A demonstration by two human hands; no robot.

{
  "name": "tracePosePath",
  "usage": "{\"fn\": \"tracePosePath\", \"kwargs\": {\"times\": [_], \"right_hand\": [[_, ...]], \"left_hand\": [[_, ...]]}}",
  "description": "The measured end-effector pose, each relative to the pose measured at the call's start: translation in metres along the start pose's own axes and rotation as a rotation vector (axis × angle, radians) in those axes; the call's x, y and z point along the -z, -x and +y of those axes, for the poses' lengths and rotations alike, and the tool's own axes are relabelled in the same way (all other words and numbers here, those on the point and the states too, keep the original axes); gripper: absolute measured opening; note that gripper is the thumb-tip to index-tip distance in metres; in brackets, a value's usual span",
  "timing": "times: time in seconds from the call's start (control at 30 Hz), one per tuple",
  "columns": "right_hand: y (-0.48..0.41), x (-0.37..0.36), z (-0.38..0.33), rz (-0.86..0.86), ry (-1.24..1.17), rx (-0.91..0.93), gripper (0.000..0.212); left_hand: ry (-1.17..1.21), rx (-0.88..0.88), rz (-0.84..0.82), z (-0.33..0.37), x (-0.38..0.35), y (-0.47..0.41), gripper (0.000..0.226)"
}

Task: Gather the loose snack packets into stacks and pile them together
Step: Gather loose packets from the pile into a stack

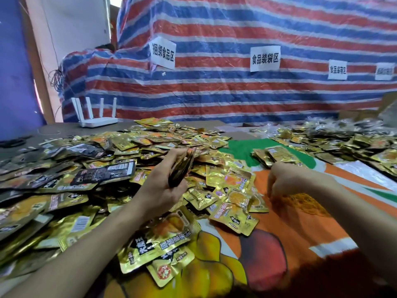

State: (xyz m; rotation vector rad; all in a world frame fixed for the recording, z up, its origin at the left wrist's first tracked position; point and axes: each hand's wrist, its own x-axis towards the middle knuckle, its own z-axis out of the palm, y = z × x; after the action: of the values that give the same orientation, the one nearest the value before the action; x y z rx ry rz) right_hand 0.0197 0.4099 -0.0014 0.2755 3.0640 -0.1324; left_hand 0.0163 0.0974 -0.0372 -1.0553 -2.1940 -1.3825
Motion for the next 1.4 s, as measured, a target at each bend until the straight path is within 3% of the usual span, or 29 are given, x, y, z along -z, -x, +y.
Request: {"fn": "tracePosePath", "kwargs": {"times": [0.13,0.3,0.4,0.57,0.67,0.8,0.87,1.07,1.27,1.33,1.4], "right_hand": [[0.000,0.000,-0.001,0.022,0.041,0.044,0.007],[0.000,-0.005,-0.003,0.032,0.016,0.028,0.026],[-0.001,-0.002,0.003,0.069,-0.064,0.013,0.027],[0.003,0.016,0.005,0.299,-0.112,-0.040,0.010],[0.010,0.025,-0.010,0.373,-0.353,0.089,0.014],[0.025,0.028,-0.064,0.187,-0.812,0.353,0.008],[0.023,0.023,-0.095,0.095,-0.932,0.455,0.008],[0.000,0.007,-0.175,0.066,-1.086,0.551,0.015],[-0.012,-0.021,-0.188,0.119,-1.179,0.576,0.017],[-0.015,-0.023,-0.183,0.054,-1.166,0.543,0.017],[-0.016,-0.021,-0.174,-0.143,-1.261,0.571,0.016]], "left_hand": [[0.011,0.020,0.019,-0.002,0.004,0.000,0.047],[0.023,0.013,0.025,-0.005,0.007,0.001,0.042],[0.024,0.008,0.031,-0.003,0.008,0.000,0.036],[0.091,0.052,0.069,-0.003,0.007,-0.002,0.037],[0.239,0.148,0.166,0.001,0.008,-0.005,0.028],[0.498,0.312,0.281,0.005,0.018,-0.008,0.047],[0.604,0.402,0.268,0.006,0.025,-0.008,0.045],[0.626,0.594,0.364,-0.001,0.039,-0.010,0.031],[0.650,0.707,0.390,-0.009,0.046,-0.014,0.027],[0.767,0.706,0.328,-0.007,0.047,-0.014,0.020],[0.949,0.659,0.251,-0.006,0.049,-0.013,0.031]]}}
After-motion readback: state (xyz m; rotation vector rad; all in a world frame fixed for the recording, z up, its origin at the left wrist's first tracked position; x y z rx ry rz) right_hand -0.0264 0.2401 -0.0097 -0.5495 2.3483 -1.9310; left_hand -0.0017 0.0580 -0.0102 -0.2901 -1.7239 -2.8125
